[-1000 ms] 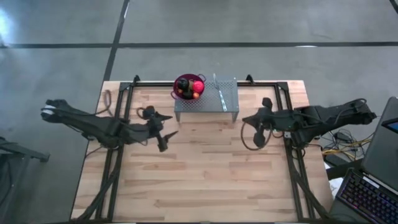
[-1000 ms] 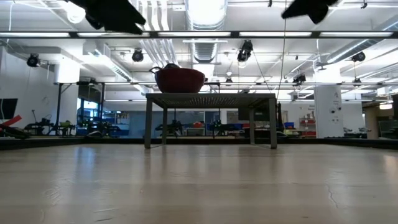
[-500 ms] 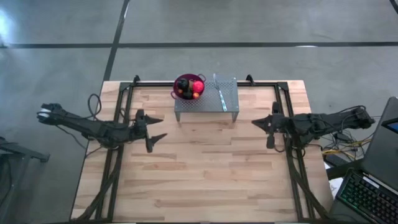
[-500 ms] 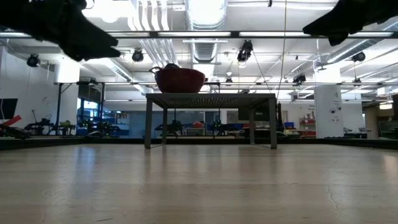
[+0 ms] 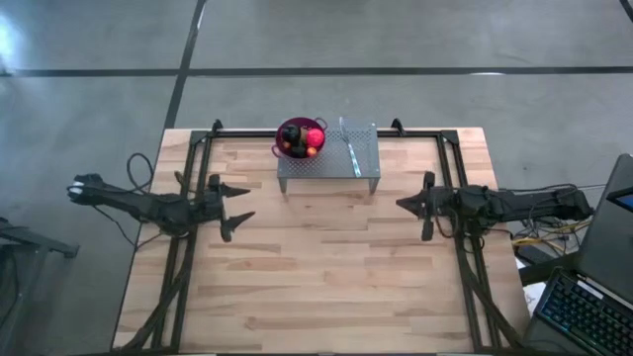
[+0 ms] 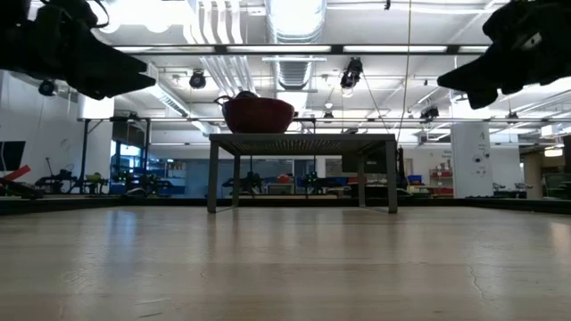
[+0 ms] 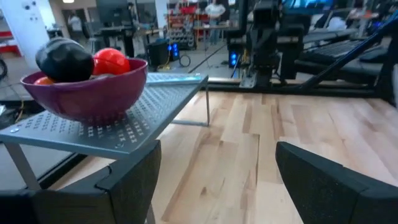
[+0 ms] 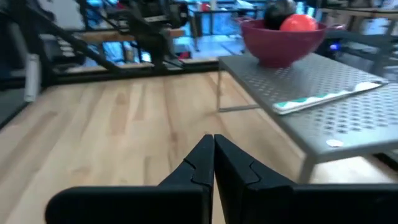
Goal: Pick & Place Fruit
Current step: Return to Home Position
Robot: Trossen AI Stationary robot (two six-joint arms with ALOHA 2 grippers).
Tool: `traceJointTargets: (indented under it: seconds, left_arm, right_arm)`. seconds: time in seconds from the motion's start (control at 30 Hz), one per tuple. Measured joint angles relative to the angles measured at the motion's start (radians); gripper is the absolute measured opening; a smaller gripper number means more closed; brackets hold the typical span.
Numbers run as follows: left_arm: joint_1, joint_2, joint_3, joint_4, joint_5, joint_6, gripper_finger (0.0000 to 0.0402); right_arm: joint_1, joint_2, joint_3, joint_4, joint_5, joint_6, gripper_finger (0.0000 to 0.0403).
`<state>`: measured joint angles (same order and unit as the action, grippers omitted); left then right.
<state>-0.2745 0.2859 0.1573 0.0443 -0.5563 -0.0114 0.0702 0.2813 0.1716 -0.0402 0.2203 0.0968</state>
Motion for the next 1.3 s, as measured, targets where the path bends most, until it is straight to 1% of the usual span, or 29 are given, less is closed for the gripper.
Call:
traceJointTargets:
  seconds: [0.07, 0.2, 0.37, 0.4, 0.53, 0.63, 0.8, 1.07, 1.3]
  left_arm:
    - [0.0, -0.032, -0.015, -0.019, 0.006, 0.004, 0.0321]
    - [0.0, -0.1, -0.059, -0.027, 0.007, -0.004, 0.0321]
    - [0.0, -0.187, -0.11, -0.031, 0.009, -0.012, 0.0321]
    - [0.0, -0.201, -0.117, -0.034, 0.009, -0.018, 0.0321]
    - [0.0, -0.238, -0.121, -0.055, 0.013, -0.04, 0.0321]
    - [0.0, -0.236, -0.12, -0.061, 0.013, -0.04, 0.0321]
    - [0.0, -0.231, -0.12, -0.067, 0.012, -0.04, 0.0321]
    - [0.0, -0.232, -0.121, -0.058, 0.009, -0.041, 0.0321]
    - [0.0, -0.231, -0.122, -0.056, 0.009, -0.041, 0.0321]
  right_arm:
    - [-0.035, 0.0, -0.03, 0.047, -0.068, 0.001, 0.0008]
    - [-0.108, 0.0, -0.086, 0.094, -0.165, 0.002, 0.0008]
    - [-0.181, 0.0, -0.162, 0.17, -0.218, 0.006, 0.0008]
    - [-0.194, 0.0, -0.163, 0.16, -0.224, 0.011, 0.0008]
    - [-0.223, 0.001, -0.163, 0.155, -0.225, -0.003, 0.0008]
    - [-0.234, 0.002, -0.163, 0.146, -0.222, -0.02, 0.0008]
    - [-0.237, 0.002, -0.163, 0.118, -0.221, 0.016, 0.0008]
    - [-0.237, 0.004, -0.163, 0.095, -0.221, -0.127, 0.0008]
    - [-0.237, 0.002, -0.163, 0.096, -0.221, -0.142, 0.0008]
